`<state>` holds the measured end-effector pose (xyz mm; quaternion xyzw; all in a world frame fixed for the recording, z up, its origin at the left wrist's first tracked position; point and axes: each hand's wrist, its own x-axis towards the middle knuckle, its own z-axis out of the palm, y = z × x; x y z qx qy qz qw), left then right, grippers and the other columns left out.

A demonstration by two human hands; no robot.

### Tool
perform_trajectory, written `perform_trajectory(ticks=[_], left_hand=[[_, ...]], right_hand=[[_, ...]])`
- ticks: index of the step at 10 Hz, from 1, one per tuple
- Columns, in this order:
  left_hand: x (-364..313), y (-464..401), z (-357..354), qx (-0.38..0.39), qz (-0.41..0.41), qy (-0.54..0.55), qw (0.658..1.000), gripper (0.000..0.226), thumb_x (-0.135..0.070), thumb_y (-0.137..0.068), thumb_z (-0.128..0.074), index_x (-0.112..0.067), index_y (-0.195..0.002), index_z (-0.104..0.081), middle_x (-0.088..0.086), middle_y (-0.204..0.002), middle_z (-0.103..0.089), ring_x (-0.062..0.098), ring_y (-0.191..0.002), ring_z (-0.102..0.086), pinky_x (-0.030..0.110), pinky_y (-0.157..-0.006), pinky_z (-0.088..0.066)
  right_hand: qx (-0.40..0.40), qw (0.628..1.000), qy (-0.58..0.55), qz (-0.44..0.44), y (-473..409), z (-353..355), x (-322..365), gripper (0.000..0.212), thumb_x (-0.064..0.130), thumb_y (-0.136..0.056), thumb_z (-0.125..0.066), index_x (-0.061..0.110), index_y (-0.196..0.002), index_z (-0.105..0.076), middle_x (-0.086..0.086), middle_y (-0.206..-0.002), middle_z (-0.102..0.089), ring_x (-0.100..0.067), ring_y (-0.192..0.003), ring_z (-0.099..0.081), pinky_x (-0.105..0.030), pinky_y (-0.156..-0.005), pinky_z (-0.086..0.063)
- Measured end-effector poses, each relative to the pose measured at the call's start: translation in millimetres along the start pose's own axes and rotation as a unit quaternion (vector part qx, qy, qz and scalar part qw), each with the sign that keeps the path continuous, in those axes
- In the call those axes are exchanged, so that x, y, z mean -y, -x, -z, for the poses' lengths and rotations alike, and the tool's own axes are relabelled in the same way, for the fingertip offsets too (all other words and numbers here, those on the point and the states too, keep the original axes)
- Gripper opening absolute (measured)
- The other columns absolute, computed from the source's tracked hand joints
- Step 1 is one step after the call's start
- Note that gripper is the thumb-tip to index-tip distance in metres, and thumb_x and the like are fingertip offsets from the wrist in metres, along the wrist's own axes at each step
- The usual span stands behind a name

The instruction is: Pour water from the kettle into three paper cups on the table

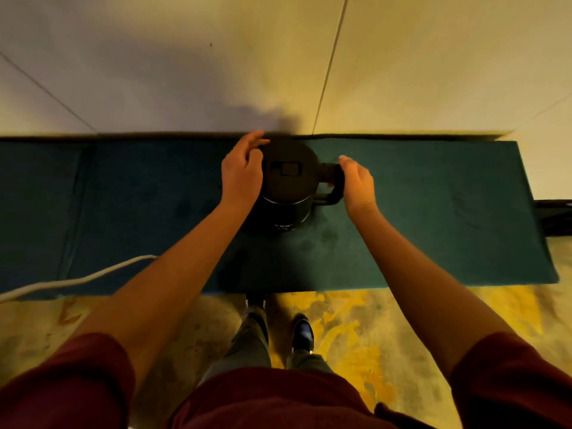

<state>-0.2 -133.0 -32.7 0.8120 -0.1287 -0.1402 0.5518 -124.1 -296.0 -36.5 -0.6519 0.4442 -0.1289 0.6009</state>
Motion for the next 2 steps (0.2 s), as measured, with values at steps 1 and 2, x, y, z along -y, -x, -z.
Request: perform_trajectory(ticks=[1, 2], left_hand=[[-13.5, 14.9, 10.6, -0.003, -0.029, -0.046, 0.999, 0.036, -0.011, -0.098, -0.045, -0.013, -0.132, -0.057, -0.001, -0.123, -0.066, -0.007, -0.095, -0.06, 0.012, -0.085, -0.049], [-52.9, 13.4, 16.0, -0.021, -0.063, -0.089, 0.994, 0.037, -0.011, -0.096, -0.049, -0.012, -0.132, -0.056, 0.005, -0.132, -0.057, 0.016, -0.119, -0.055, 0.034, -0.099, -0.049]], right_hand=[[0.019, 0.99, 0.107, 0.087, 11.2, 14.1, 9.9, 0.033, 0.039, -0.097, -0.054, 0.008, -0.089, -0.063, 0.004, -0.076, -0.059, -0.011, -0.075, -0.054, -0.032, -0.073, -0.041], [0.031, 0.98, 0.143, 0.136, 16.3, 32.0, 45.2, 0.03, 0.036, -0.096, -0.058, 0.008, -0.099, -0.066, -0.005, -0.088, -0.069, -0.017, -0.082, -0.061, -0.032, -0.074, -0.046]])
